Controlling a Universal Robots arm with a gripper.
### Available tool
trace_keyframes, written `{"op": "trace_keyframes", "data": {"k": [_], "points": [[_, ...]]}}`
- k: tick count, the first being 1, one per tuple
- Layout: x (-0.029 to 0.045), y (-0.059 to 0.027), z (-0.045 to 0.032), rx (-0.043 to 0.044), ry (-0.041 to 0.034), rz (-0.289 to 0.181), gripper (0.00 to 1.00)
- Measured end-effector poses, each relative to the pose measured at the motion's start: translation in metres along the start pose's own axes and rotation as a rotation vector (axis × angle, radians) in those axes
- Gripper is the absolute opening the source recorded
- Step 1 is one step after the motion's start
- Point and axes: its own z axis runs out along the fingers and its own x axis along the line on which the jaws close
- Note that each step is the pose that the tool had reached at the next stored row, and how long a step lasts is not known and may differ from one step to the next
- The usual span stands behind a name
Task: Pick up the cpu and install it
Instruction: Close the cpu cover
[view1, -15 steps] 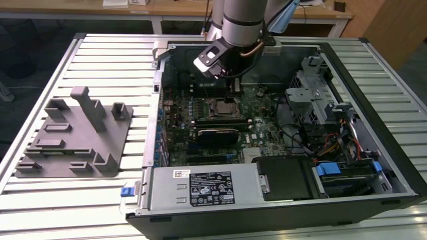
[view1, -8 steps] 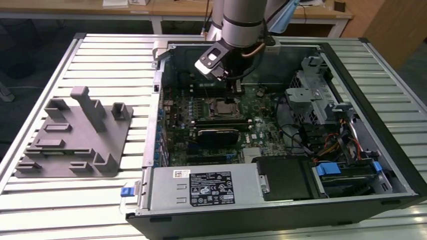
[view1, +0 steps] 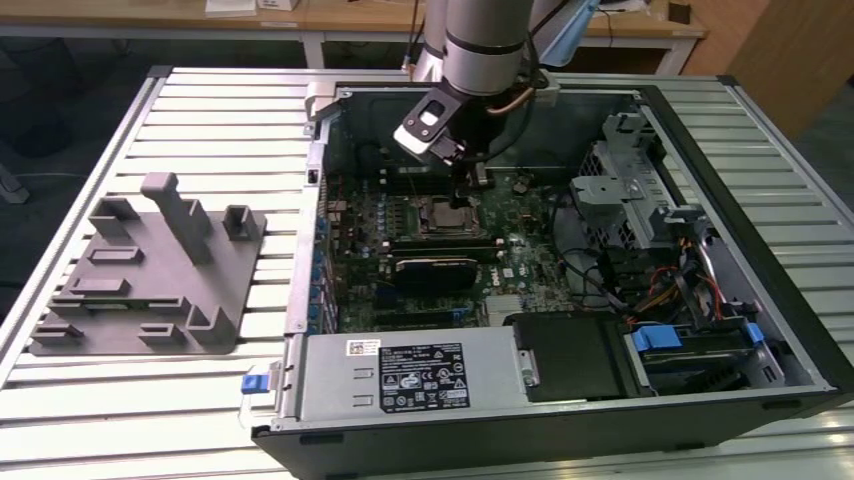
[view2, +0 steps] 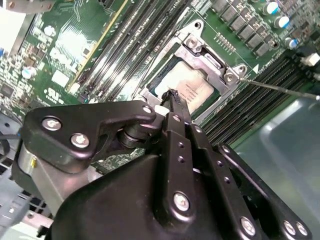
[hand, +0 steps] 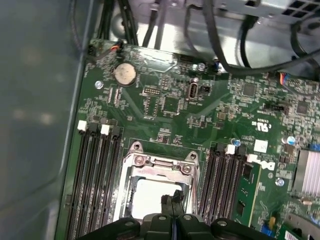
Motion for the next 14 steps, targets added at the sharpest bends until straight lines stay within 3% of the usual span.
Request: {"op": "trace_keyframes", "data": {"k": [14], "points": [[0.0,0.0,0.0009,-0.0075,-0.0034,-0.198,0.11]]}}
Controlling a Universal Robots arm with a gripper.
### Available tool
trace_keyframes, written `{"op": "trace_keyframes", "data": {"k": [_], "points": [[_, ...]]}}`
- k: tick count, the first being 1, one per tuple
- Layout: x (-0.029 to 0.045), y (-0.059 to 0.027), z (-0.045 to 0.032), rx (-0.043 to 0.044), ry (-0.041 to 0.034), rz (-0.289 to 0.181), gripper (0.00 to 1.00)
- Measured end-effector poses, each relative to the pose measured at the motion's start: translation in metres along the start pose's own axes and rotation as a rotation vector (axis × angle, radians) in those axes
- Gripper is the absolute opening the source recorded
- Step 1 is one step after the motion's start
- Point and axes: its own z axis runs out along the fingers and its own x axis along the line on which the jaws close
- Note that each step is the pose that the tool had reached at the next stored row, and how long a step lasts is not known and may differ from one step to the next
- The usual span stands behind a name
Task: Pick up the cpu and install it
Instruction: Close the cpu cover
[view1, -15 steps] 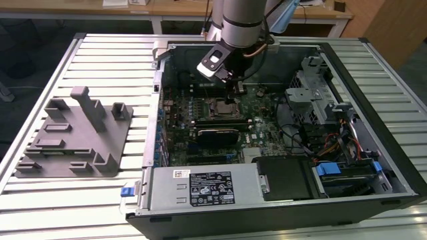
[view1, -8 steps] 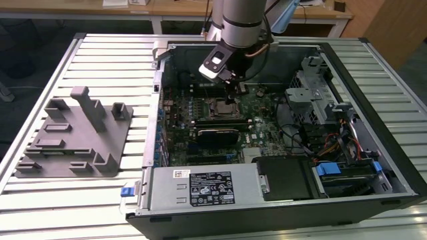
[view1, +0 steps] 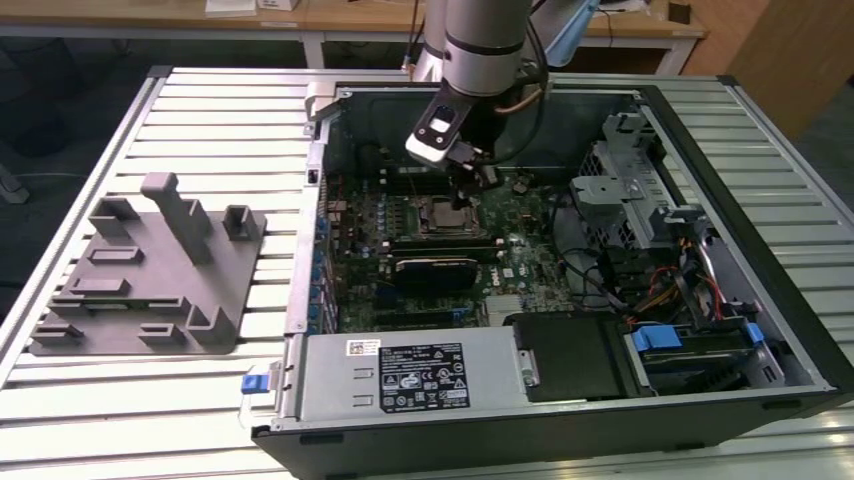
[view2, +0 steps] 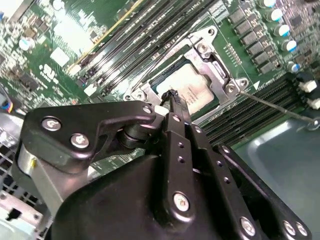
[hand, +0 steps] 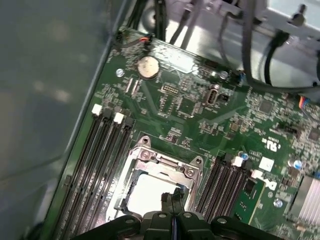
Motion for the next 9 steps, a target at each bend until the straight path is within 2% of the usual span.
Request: {"op": "trace_keyframes", "data": {"k": [9], "points": [[0.0,0.0,0.0013,-0.0058,-0.002,-0.149,0.11]]}}
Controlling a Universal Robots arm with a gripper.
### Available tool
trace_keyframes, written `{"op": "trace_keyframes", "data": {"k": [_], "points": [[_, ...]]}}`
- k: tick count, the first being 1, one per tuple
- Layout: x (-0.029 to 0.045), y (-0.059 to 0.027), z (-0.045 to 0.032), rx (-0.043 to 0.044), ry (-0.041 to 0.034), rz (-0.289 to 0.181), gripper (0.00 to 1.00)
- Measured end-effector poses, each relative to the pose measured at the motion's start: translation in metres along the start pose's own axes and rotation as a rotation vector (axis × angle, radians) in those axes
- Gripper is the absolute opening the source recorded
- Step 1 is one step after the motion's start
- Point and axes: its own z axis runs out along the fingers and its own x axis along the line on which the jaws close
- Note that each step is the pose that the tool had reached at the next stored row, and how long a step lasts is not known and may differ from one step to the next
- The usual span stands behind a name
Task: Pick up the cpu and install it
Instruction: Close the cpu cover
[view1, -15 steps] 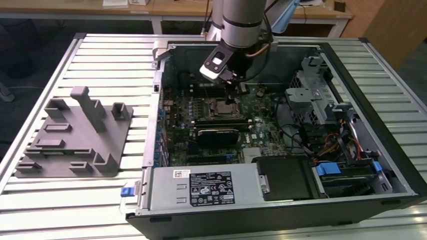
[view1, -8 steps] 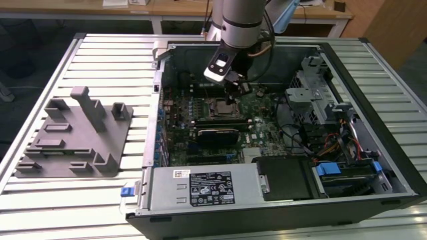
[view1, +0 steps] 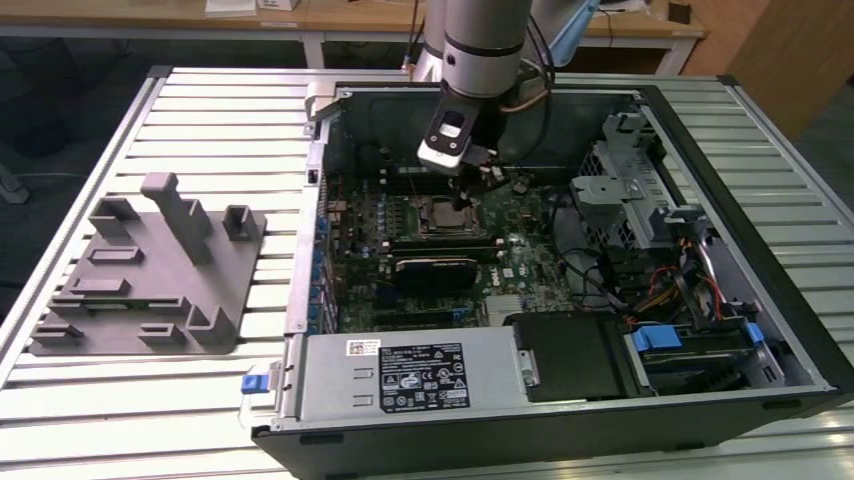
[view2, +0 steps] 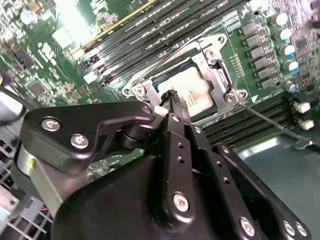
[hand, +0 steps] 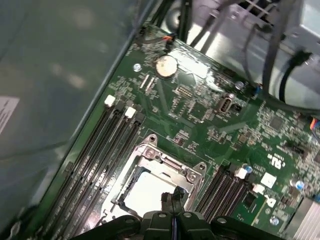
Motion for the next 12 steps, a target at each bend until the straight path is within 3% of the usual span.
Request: {"op": "trace_keyframes", "data": {"k": [6,12], "points": [[0.0001,0.0001,0.001,-0.0059,0.0018,-0.102,0.11],[0.0001,0.0,0.002,-0.0153,0.0092,-0.2,0.11]]}}
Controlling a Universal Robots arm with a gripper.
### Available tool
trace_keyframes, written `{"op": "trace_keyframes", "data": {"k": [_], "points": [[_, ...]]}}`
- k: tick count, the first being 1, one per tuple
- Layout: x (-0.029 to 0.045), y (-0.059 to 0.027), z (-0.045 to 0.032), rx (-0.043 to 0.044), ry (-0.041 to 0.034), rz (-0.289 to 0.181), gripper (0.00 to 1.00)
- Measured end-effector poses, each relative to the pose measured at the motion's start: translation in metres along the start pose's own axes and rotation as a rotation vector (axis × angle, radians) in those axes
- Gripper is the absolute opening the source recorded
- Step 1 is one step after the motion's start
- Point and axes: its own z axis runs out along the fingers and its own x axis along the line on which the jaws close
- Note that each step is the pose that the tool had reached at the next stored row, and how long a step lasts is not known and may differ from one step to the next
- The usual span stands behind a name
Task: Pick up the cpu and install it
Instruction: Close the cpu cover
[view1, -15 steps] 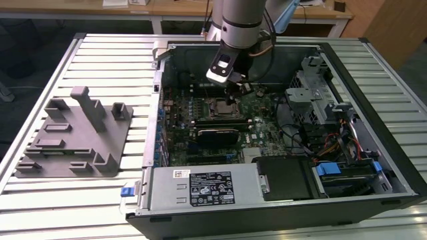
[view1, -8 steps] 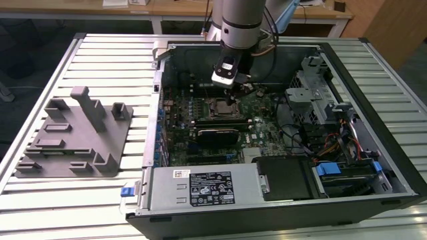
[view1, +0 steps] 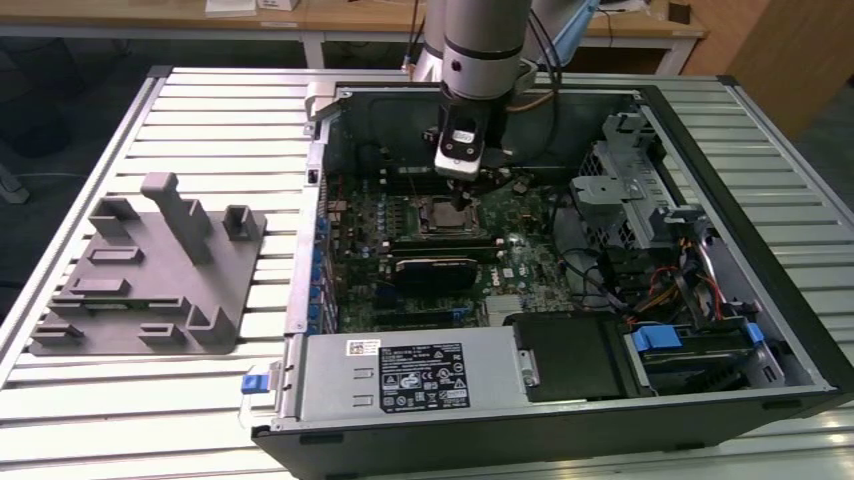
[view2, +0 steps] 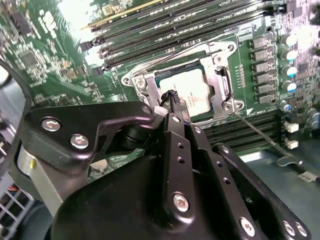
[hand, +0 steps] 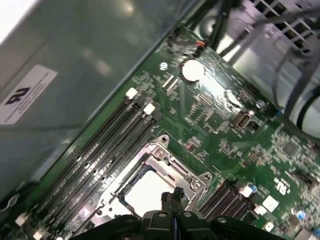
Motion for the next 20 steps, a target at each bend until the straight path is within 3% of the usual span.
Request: {"op": "trace_keyframes", "data": {"k": [20], "points": [[0.0001,0.0001,0.0033,-0.0387,0.0319,-0.299,0.11]]}}
